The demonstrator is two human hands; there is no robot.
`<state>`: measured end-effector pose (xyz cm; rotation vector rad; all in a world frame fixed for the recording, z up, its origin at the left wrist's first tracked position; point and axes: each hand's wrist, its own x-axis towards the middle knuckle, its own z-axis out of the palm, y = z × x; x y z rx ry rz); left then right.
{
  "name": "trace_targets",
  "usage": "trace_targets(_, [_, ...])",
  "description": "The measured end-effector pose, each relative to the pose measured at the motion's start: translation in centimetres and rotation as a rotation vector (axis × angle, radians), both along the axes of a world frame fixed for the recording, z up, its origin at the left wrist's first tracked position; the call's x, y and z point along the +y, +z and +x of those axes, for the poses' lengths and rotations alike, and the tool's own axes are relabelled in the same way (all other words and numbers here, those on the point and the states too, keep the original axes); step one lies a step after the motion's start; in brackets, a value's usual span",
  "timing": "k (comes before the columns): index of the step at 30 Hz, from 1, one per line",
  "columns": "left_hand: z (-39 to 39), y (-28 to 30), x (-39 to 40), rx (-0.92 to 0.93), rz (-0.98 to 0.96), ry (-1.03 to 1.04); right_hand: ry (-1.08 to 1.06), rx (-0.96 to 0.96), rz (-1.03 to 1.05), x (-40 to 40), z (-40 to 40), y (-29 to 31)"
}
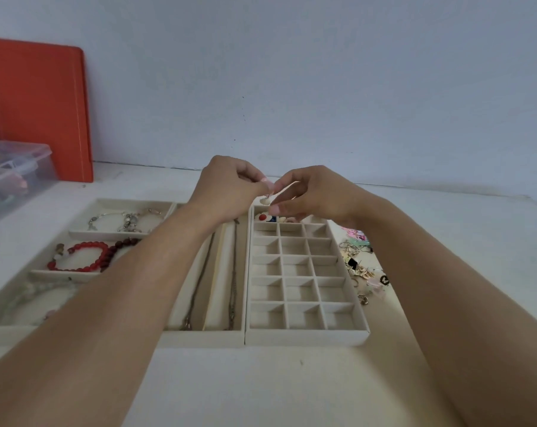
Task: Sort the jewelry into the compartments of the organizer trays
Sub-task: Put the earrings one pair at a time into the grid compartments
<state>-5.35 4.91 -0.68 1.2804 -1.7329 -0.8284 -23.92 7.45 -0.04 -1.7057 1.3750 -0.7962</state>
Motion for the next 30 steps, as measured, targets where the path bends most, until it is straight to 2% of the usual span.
trace_targets(7, [0.1,0.3,0.2,0.036,-0.026,-0.025,-0.017,-0.082,-0.035,-0.3,0.8,-0.6])
trace_targets(16, [0.4,0.1,-0.1,0.027,-0.009,-0.021,-0.142,-0.304,0.031,-0.7,0.0,-0.7])
trace_targets(19, [0.4,0.1,0.0,0.035,0.026,-0.037,-0.184,-0.304,-0.005,-0.9,-0.1,-0.7])
trace_targets(23, [0.2,-0.1,0.1,-0.002,0.055,-0.046,-0.205,-0.196,-0.047,-1.2,-0.4,-0.8])
trace_targets(30, [-0.2,-1.2,-0.4,-0.112,0.088,-0.01,-0.23,0.34,-0.092,-1.5,-1.2,-1.4])
